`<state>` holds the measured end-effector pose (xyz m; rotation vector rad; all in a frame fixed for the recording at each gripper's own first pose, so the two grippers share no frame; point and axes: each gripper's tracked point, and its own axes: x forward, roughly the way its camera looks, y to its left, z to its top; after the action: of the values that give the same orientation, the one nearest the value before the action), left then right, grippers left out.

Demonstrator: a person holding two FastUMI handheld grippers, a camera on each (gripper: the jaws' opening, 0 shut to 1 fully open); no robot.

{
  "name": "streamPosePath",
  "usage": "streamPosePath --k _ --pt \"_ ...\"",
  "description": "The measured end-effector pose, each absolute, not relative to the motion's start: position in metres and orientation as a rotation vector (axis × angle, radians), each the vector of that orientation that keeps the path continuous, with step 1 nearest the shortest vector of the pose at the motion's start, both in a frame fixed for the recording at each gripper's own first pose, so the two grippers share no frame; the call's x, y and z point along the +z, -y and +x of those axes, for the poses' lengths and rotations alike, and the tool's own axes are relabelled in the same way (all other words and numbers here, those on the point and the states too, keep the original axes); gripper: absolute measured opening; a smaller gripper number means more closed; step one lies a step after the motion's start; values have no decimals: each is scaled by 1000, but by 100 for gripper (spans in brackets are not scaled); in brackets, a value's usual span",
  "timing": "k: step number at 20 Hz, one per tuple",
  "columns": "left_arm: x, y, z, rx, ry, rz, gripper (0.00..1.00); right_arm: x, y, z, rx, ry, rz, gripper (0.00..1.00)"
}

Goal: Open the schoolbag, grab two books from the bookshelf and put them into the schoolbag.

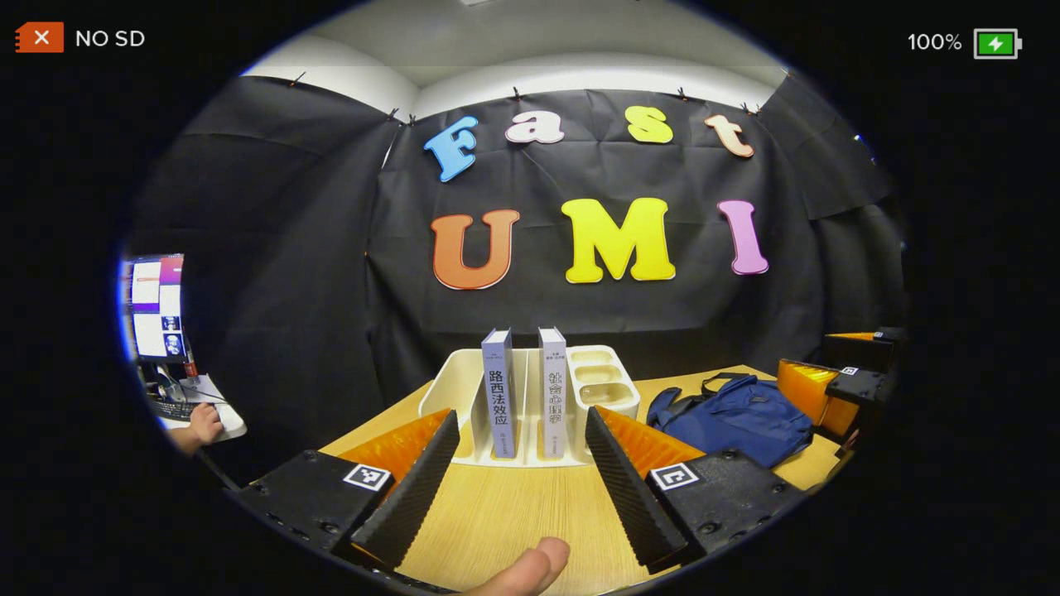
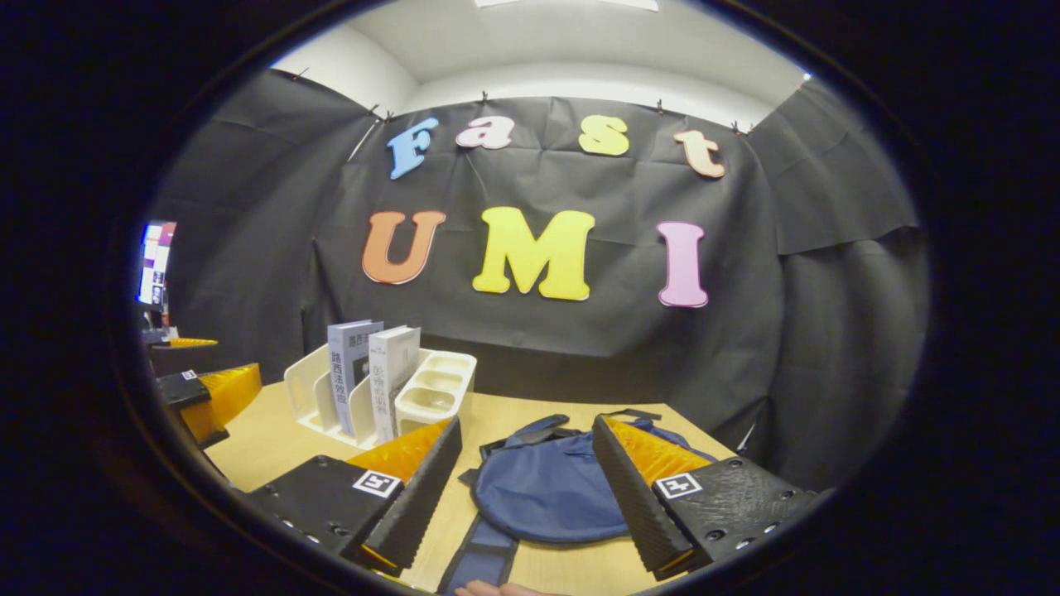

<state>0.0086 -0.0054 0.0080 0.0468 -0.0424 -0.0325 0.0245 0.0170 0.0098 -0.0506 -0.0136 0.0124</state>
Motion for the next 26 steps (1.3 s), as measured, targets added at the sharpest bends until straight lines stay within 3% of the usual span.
streamPosePath --k 9,11,16,19,23,26 --pt "-15 -1 29 -43 -6 45 98 -10 24 30 -52 13 -17 98" --pt "-17 -1 32 -46 -12 45 98 -18 34 31 -60 0 -18 93" --pt "-23 -2 36 -43 -31 27 98 -42 49 35 -78 -59 -35 98" --pt "-20 -4 34 -38 -22 27 98 -61 46 44 -98 -123 -121 94" --pt "-13 -6 30 -35 0 28 98 -87 22 59 -108 -190 -270 99" --pt "-14 -4 31 -46 0 31 98 -105 -2 70 -88 -221 -360 96"
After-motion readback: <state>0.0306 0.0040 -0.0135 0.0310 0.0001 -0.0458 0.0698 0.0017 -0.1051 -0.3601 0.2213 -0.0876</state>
